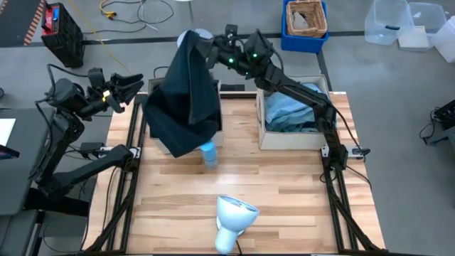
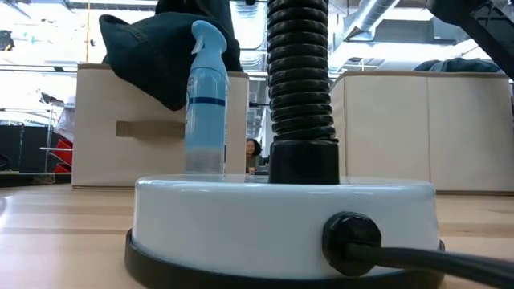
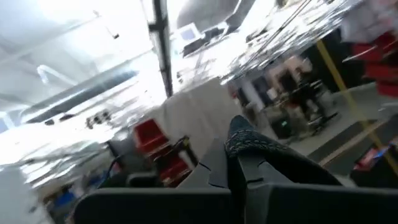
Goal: Sort clothes
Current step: Put the dark blue pants into the left laundry organizer
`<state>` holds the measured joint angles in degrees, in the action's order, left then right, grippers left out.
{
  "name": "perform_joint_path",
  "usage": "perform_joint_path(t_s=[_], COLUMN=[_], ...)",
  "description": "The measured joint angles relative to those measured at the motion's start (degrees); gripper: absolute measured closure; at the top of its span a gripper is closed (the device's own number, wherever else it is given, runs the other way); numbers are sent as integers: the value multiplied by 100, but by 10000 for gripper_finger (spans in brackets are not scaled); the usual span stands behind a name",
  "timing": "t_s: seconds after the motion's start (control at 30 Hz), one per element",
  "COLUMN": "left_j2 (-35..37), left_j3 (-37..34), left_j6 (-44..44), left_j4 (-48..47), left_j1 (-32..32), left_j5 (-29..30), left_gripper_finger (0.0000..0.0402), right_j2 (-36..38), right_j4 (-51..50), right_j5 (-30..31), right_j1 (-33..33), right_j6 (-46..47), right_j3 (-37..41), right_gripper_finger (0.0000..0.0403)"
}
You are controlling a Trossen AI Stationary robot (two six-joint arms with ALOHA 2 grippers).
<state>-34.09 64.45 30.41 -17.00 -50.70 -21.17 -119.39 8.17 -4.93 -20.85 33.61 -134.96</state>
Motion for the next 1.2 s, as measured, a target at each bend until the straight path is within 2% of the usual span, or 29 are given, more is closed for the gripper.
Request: perform_joint_path(t_s=[0.17, 0.27, 0.37, 0.53, 0.63, 0.7, 0.8, 1.03, 1.2], left_j2=[-65, -95, -114, -117, -117, -117, -117, -117, -116], left_j3=[0, 0, 0, 0, 0, 0, 0, 0, 0], left_j6=[-10, -22, -24, -24, -22, -17, -16, 6, 22], left_j4=[-1, -6, -4, -5, -6, -6, -6, -10, -23], left_j1=[0, 1, 1, 0, 1, 1, 1, 0, 0], left_j5=[72, 72, 74, 77, 78, 77, 78, 79, 80], left_gripper_finger=[146, 146, 146, 146, 146, 146, 146, 146, 146], right_j2=[22, 5, 10, 15, 15, 15, 7, 73, 22], right_j4=[-761, -1482, -2097, -3052, -3677, -4148, -4440, -3702, -4379], right_j5=[-99, -89, -137, -857, -868, -844, -845, -843, -391], right_j1=[198, 250, 248, 205, 250, 244, 316, 729, 969], right_j6=[-202, -383, -490, -192, -347, -462, -804, -1960, -2317], right_j3=[118, 140, 134, 131, 131, 131, 138, -15, -2], right_gripper_finger=[396, 372, 329, 230, 176, 158, 151, 149, 149])
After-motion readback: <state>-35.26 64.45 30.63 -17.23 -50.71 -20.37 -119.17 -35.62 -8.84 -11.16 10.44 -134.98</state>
